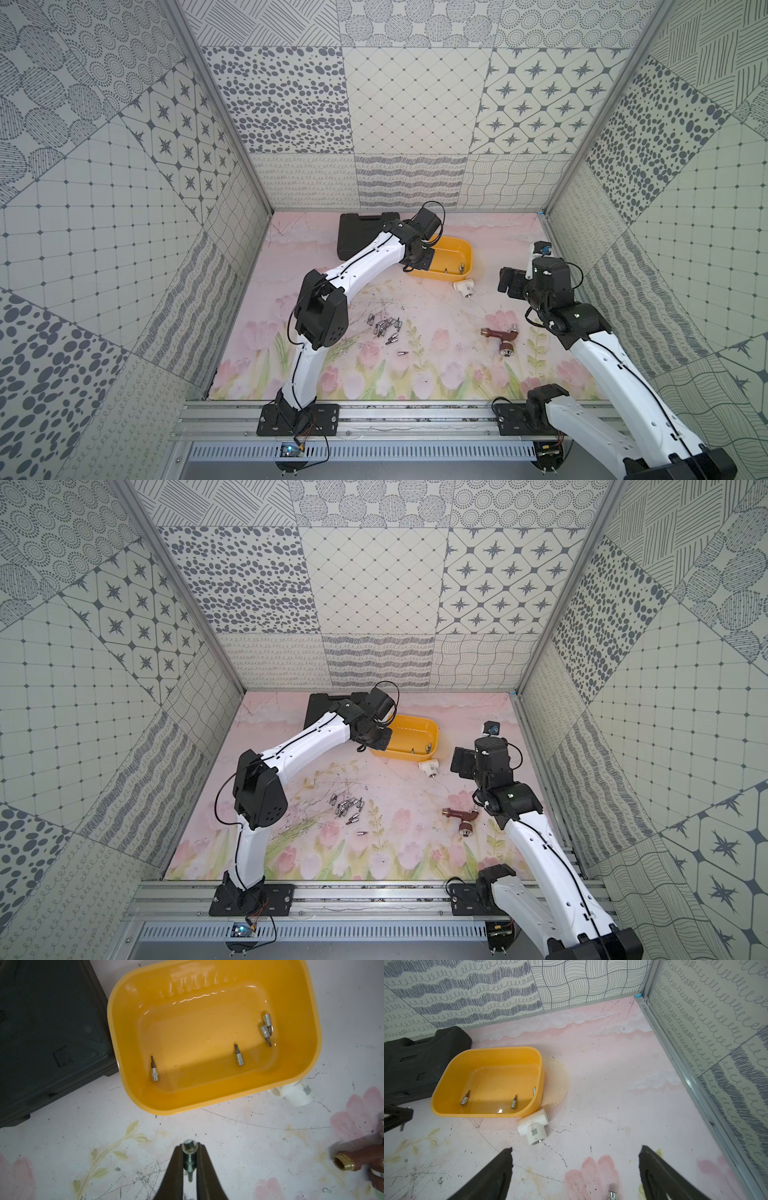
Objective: Put the bit on the desktop into the storage box
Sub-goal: Place the screwdriver bit in the storage box.
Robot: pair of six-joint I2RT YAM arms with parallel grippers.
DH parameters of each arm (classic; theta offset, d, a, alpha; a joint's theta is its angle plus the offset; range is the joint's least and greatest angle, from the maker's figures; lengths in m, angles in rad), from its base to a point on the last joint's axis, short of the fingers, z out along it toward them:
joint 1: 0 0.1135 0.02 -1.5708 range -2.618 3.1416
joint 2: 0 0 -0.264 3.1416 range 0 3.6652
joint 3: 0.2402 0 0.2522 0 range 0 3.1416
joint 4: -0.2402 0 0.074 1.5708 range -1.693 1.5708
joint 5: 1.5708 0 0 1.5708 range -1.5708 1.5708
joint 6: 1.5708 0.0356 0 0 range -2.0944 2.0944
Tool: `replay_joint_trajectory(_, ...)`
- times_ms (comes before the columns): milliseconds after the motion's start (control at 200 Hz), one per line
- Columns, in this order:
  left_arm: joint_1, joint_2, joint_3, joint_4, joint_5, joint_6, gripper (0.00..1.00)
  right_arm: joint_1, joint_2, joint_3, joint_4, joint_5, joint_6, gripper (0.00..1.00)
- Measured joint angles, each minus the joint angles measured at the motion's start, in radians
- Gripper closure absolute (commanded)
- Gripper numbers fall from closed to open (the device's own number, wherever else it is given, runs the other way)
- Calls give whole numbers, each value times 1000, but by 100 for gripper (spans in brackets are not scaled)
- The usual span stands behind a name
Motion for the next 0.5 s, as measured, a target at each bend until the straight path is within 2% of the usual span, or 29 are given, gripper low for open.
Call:
replay_joint_trajectory(260, 31, 160, 164, 5, 14, -1, 95, 0, -2, 0, 0, -3, 0, 4)
replay_joint_trajectory(500, 48, 277, 257, 9, 24, -5, 95, 0, -4, 0, 0, -5, 0, 3)
